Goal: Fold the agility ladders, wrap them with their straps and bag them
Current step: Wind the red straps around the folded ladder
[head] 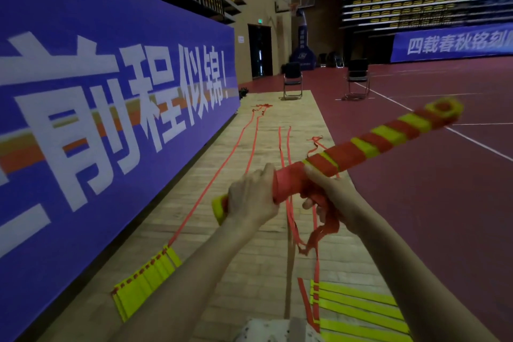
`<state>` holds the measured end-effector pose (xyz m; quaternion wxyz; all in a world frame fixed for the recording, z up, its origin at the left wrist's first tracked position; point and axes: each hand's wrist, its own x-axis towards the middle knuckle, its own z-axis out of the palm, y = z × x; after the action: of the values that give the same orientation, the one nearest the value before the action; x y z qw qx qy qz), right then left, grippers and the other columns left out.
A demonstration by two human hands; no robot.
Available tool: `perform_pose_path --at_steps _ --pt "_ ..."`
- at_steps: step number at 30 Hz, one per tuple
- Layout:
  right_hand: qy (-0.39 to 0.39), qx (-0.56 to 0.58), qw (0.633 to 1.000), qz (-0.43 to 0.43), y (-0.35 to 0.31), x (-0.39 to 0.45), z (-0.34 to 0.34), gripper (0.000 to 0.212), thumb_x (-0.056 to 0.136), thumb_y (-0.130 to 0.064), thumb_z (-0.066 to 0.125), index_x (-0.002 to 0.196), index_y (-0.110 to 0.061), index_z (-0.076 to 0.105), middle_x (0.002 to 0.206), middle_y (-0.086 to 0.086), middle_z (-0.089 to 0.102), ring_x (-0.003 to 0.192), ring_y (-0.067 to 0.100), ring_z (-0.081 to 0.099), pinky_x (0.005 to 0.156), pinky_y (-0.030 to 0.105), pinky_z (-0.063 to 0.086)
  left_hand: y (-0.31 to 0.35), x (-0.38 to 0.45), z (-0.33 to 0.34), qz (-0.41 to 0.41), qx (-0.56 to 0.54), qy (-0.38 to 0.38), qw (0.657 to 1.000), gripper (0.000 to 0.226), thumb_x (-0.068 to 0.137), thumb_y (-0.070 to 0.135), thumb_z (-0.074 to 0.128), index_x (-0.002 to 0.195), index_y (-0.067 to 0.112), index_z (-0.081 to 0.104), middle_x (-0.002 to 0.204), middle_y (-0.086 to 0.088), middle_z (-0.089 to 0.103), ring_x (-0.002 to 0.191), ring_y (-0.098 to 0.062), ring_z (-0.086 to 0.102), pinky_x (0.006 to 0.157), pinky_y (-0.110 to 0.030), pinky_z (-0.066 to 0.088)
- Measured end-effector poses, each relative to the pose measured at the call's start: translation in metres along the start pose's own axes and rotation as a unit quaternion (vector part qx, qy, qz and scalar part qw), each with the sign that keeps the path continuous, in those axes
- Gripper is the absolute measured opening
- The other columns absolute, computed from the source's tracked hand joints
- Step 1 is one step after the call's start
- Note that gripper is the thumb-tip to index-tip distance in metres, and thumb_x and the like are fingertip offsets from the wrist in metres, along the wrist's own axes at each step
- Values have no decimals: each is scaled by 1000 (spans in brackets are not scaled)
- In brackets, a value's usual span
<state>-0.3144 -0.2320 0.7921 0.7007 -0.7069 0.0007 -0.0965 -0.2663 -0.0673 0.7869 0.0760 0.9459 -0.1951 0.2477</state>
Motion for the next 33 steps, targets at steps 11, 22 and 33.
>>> perform_pose_path --at_steps 11,22,33 --pt "107 162 967 165 25 -1 19 35 81 -48 66 81 -13 59 50 0 49 37 10 34 38 21 30 -7 -16 24 189 214 310 907 29 94 3 34 109 14 56 84 -5 61 71 -23 58 66 -38 48" --pt "38 77 996 20 23 -11 23 33 78 -35 74 72 -4 66 56 9 54 45 16 47 45 28 39 -9 20 -19 31 -200 -336 920 36 69 32 78 100 20 64 92 -2 68 82 -18 64 71 -29 50" --pt "23 18 999 15 8 -21 7 56 77 -56 64 94 -4 67 77 13 68 45 17 50 41 26 42 13 0 -18 79 87 142 983 41 67 13 67 106 22 59 98 0 65 93 -26 60 74 -36 42"
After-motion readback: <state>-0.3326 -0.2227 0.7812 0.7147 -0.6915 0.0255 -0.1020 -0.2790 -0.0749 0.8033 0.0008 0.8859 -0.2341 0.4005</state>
